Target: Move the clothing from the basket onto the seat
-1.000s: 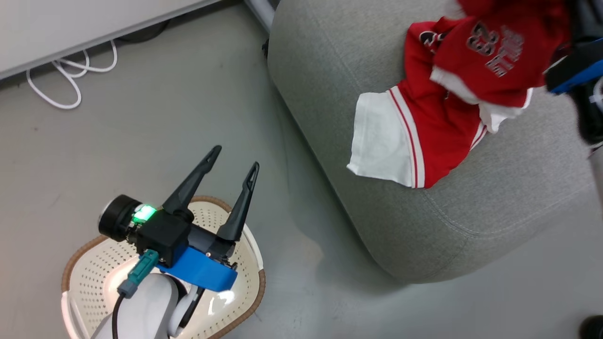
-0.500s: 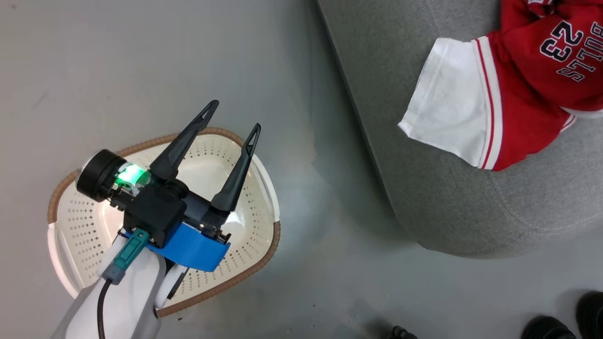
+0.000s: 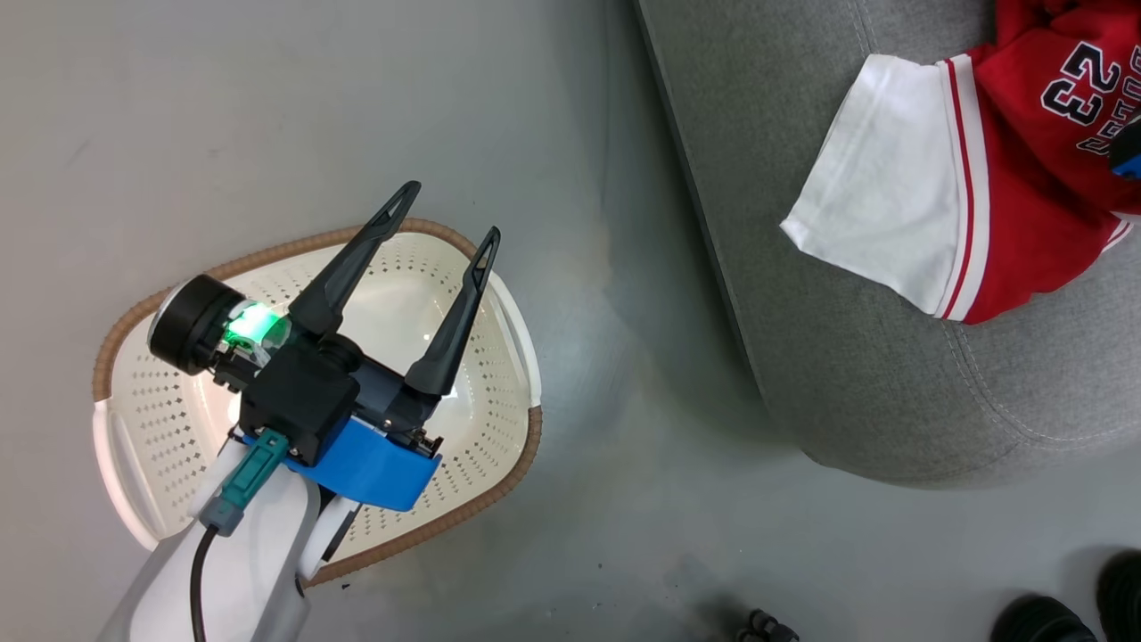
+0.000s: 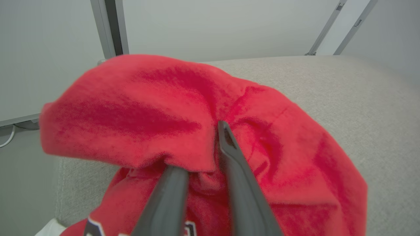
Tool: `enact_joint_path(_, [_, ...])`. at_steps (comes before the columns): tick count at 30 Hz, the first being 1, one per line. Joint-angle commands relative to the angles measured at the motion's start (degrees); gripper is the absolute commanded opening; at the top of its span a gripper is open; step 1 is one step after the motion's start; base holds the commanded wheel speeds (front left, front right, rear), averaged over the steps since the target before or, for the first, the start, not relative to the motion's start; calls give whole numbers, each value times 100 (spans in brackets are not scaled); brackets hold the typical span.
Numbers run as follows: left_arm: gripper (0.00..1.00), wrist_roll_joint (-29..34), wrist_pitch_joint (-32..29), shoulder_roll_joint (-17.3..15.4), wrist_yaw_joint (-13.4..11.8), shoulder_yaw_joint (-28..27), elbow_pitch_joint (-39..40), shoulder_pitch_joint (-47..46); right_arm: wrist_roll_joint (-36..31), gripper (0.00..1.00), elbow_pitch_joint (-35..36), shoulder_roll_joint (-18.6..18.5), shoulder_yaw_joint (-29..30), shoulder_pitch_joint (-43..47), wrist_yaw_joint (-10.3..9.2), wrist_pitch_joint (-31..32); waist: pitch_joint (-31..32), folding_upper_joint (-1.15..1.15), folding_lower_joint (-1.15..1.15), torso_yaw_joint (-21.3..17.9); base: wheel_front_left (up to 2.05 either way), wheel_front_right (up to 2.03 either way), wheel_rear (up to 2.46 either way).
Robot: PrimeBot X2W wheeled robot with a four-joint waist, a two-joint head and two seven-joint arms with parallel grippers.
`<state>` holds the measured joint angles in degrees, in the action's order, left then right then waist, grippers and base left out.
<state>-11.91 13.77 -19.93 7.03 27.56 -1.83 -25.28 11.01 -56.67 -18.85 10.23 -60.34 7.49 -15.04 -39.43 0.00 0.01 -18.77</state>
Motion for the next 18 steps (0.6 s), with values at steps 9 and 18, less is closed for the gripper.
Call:
enact_joint_path(9, [100, -173, 113, 184, -16, 55, -311, -52, -209, 100, -1, -19, -83, 319, 0, -19, 366, 0, -1, 135, 0, 0, 0])
enact_joint_path(18, [100, -420, 146, 558, 20, -14, -648, 183, -411, 100, 237, -139, -330, 936, 1, -20, 1181, 0, -1, 435, 0, 0, 0])
